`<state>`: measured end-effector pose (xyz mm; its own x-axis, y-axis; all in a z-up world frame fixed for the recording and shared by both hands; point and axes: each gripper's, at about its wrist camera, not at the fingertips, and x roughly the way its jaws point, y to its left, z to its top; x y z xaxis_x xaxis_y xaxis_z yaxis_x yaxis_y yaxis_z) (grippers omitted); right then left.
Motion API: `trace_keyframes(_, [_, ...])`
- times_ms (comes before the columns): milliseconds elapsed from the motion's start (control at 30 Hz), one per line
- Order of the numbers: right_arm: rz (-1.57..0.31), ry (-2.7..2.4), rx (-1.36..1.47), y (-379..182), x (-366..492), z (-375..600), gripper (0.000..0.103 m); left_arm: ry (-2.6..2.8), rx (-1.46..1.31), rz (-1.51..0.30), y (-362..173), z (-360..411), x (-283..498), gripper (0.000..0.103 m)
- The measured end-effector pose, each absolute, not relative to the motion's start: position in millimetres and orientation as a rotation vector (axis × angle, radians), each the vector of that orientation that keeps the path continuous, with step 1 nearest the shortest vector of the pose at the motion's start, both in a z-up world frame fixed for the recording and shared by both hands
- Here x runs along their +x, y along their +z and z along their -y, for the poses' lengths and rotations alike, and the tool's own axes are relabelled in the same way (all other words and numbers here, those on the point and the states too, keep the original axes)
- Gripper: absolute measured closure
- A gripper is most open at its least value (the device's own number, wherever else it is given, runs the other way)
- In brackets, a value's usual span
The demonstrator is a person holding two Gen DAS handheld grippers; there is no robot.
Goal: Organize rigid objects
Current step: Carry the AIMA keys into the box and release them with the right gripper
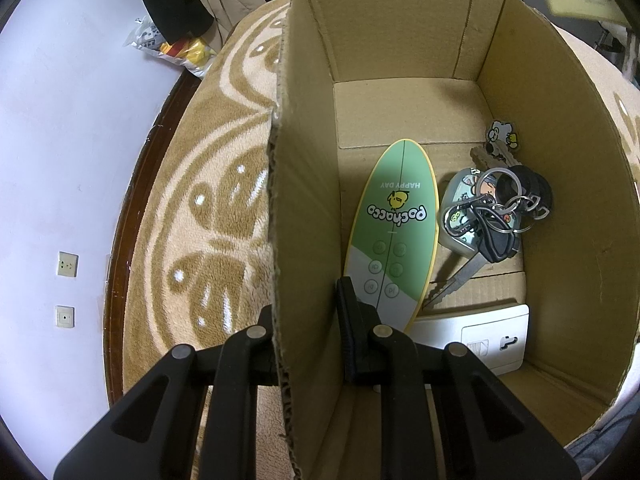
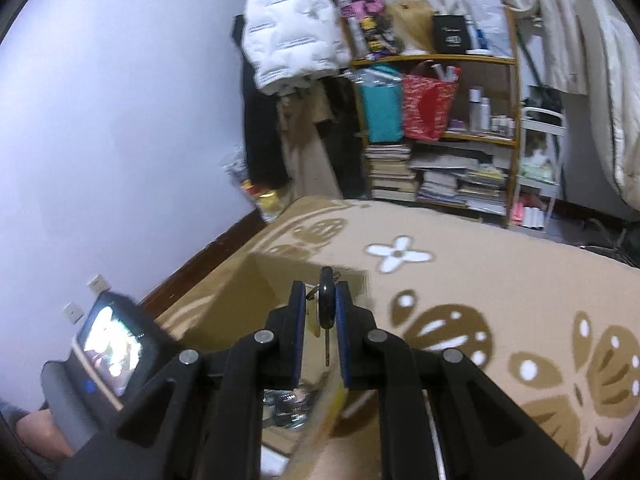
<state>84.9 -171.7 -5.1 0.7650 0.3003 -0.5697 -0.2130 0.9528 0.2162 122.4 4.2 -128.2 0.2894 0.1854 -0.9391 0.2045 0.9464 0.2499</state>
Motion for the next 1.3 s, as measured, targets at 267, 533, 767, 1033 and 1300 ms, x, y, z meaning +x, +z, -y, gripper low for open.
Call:
trace_keyframes(267, [-0.708, 0.33, 0.077, -21, 78, 138, 0.088, -0.014, 0.343, -1.286, -127, -6, 122, 0.084])
trace_keyframes(533, [-0.767, 0.332, 0.079, -38, 81, 135, 0.088, -0.015, 0.34, -1.287, -127, -7, 122, 0.084])
trace_keyframes(767, [-0.767, 0.325, 0.11, -37, 77, 143, 0.087, -0.019, 0.324, -1.292, -126, -9, 123, 0.084])
trace_keyframes(1033, [-0.742, 0.227, 0.115, -25, 73, 162, 0.073, -0.02, 0.324, -1.293, -122, -8, 123, 0.084])
trace_keyframes(1300, [-0.808, 0.072, 0.19, -42, 71, 207, 0.02, -0.019, 0.322, -1.297, -122, -7, 123, 0.084])
